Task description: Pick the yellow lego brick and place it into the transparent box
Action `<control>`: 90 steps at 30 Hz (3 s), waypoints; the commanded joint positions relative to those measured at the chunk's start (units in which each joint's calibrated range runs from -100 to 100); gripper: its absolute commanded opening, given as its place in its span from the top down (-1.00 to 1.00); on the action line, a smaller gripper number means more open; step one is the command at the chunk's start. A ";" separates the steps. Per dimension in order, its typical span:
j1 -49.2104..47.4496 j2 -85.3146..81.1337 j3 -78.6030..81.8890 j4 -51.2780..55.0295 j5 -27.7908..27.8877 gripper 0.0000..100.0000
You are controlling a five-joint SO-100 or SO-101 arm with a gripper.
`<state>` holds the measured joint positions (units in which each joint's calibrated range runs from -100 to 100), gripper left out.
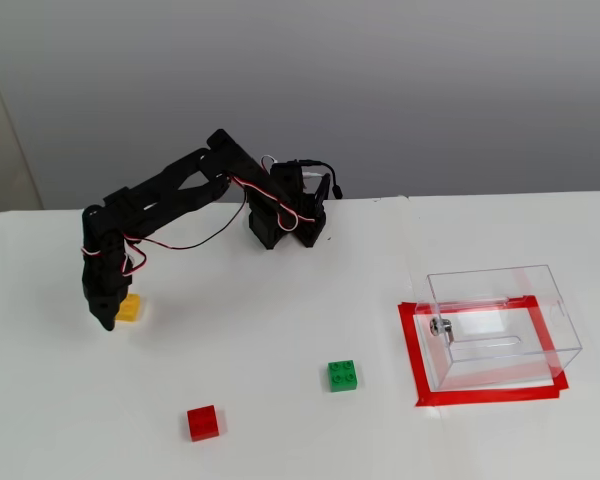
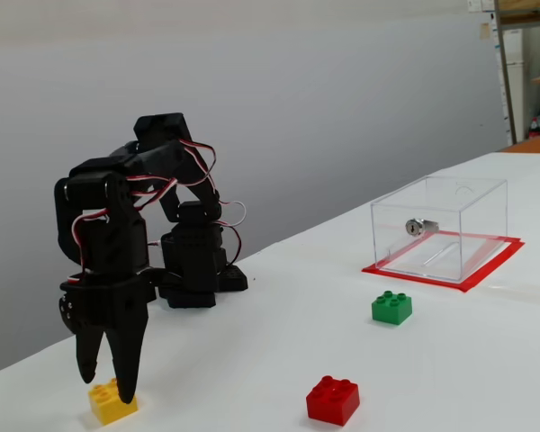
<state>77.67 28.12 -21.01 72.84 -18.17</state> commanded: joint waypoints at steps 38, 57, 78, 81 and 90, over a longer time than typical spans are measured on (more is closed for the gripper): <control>0.81 3.49 2.92 -0.51 1.52 0.81; -2.29 -2.79 0.57 0.18 1.52 0.84; -8.35 -25.70 0.75 1.05 1.52 0.84; -9.69 -27.74 0.66 1.05 1.52 0.84; -17.97 -34.27 0.57 1.05 1.37 0.84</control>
<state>62.39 -2.49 -18.01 73.61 -17.05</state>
